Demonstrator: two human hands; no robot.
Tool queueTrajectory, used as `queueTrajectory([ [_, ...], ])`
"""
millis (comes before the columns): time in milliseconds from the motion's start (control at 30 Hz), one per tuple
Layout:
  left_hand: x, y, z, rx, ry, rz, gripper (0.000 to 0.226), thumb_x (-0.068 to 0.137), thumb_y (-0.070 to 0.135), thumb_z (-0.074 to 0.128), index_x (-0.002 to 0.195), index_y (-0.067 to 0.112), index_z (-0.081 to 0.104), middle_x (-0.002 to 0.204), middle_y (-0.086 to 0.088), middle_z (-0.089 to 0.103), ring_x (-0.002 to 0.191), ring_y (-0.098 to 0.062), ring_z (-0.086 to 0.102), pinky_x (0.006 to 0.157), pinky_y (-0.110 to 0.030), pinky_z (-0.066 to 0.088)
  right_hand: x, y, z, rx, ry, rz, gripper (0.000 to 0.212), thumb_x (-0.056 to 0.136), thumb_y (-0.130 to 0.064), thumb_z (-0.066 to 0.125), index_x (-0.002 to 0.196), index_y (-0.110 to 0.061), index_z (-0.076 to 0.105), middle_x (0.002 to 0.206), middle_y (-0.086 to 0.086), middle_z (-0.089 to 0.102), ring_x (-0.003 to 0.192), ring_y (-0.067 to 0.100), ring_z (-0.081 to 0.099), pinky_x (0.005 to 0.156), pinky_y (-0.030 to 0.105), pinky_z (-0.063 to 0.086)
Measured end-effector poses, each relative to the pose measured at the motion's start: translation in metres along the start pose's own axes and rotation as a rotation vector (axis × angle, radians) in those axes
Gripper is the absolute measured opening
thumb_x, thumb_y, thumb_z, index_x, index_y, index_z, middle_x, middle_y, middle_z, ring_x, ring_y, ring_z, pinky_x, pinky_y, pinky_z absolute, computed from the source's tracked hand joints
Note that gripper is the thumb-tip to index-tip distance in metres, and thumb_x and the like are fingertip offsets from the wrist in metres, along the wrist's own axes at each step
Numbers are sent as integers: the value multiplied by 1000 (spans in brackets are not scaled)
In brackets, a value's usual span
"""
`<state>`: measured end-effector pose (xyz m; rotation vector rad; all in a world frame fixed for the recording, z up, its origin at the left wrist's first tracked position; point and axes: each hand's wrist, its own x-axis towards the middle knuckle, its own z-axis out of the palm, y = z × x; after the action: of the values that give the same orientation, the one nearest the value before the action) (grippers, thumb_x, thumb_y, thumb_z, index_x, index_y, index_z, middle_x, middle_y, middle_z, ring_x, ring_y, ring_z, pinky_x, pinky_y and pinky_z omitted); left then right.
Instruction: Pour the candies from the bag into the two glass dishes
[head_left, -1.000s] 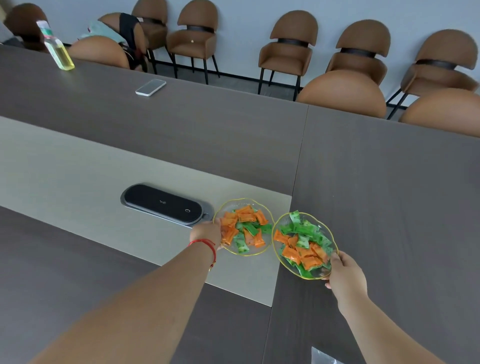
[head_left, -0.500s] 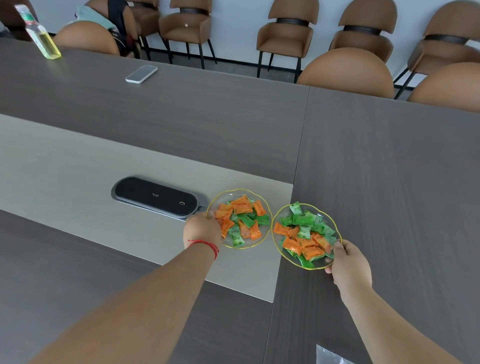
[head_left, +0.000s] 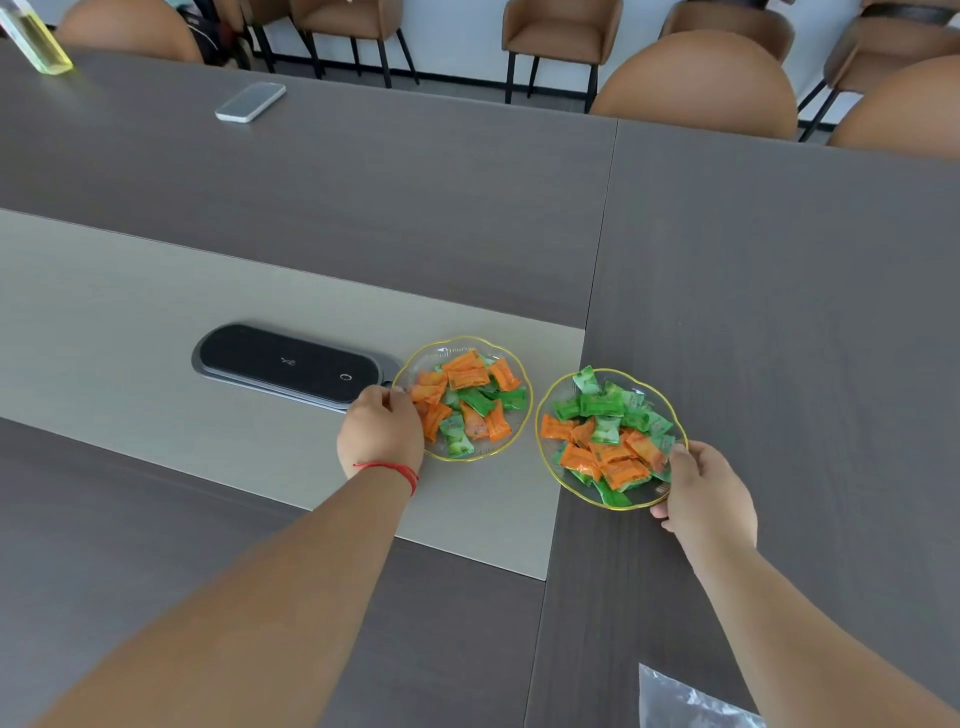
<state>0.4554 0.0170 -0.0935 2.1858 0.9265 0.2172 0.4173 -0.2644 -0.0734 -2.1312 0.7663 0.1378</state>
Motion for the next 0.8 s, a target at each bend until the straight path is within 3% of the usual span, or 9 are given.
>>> queueTrajectory([
  [533, -2, -2, -1, -72, 28, -2, 21, 88, 24, 43, 86, 15, 62, 83, -4, 63, 75, -28, 54, 65, -28, 37, 5, 5, 2, 64, -3, -5, 26, 97, -39, 35, 110, -29, 55, 77, 2, 71, 56, 15, 69, 48, 23, 47],
  [700, -6, 1, -3, -111, 44, -24, 18, 85, 30, 46, 85, 18, 58, 82, -2, 65, 76, -27, 58, 64, -29, 40, 8, 8, 2, 79, -9, -11, 32, 95, -44, 36, 112, -27, 57, 72, 1, 72, 50, 14, 69, 58, 33, 59],
  [800, -8, -2, -5, -142, 31, -19, 21, 87, 32, 46, 90, 15, 58, 85, -4, 65, 77, -27, 58, 65, -30, 41, 10, 9, 1, 70, -30, -25, 38, 95, -49, 35, 114, -24, 57, 77, 1, 73, 47, 12, 69, 55, 30, 58],
])
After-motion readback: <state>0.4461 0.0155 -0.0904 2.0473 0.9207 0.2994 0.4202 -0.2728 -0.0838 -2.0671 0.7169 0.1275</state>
